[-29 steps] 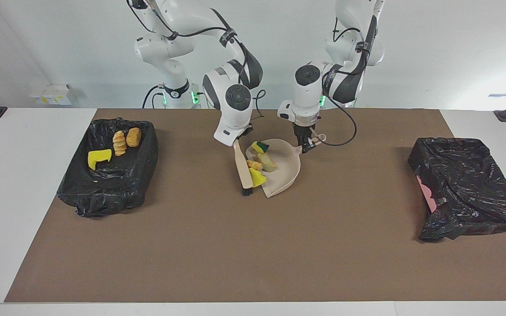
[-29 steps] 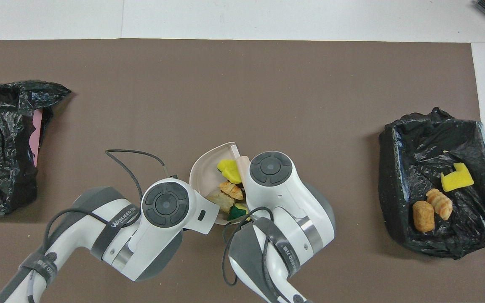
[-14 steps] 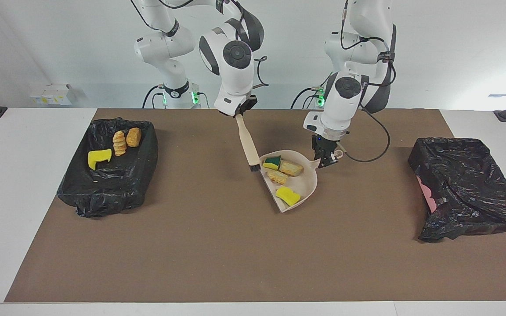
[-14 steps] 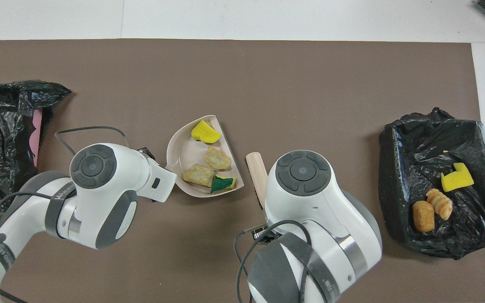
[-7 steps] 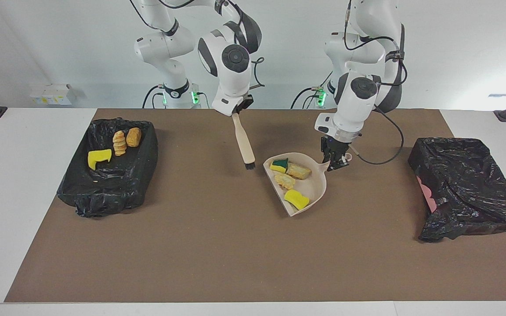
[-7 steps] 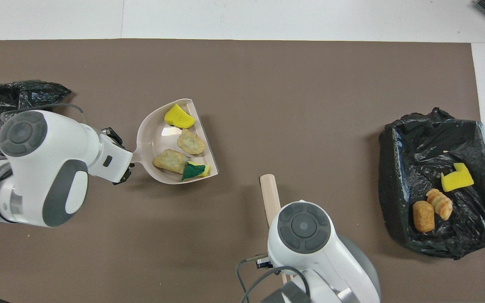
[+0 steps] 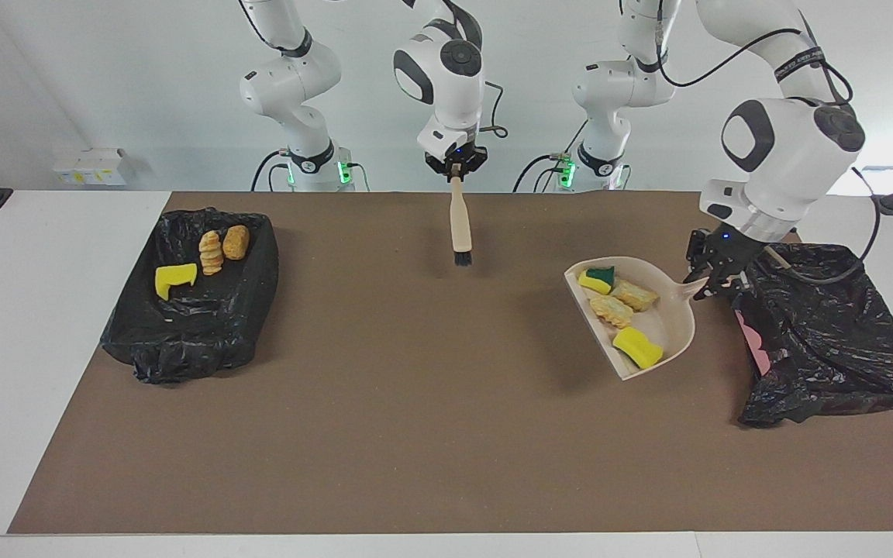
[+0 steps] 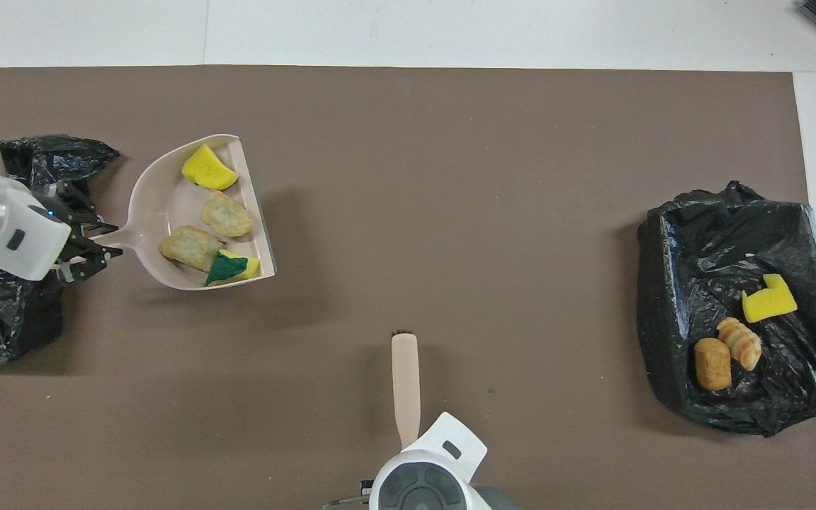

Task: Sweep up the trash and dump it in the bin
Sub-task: 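Carry the loaded dustpan over the black bag with the left gripper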

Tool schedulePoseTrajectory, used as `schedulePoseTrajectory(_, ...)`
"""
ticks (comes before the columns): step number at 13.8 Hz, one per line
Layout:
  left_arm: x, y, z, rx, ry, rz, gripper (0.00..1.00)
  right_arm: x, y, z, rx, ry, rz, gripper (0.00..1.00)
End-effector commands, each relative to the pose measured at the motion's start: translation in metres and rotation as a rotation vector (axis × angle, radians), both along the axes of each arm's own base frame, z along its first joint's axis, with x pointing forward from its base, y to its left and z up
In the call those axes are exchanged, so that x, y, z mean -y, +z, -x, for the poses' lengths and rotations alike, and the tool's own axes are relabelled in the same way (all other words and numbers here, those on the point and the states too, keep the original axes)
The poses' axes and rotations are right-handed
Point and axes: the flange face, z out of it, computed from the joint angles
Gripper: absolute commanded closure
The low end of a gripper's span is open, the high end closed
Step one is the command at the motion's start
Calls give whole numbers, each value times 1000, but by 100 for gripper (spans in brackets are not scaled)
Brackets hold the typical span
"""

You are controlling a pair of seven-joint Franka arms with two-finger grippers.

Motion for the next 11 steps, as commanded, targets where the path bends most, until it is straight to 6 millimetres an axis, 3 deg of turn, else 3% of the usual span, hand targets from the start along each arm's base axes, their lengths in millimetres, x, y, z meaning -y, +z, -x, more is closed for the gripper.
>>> schedulePoseTrajectory(1, -42, 16, -20, -12, -56, 24, 100, -33, -25, 4, -27, -35, -13, 100)
schedulePoseTrajectory(4, -90, 19, -19, -6, -25, 10, 100, -42, -41, 5, -28, -27, -16, 100)
schedulePoseTrajectory(7, -126, 25, -16, 4, 2, -24, 100, -53, -56, 23, -42, -17, 6, 100)
schedulePoseTrajectory(11, -207, 42, -11, 26, -31, -79, 100, -48, -61, 26, -46, -29, 20, 100)
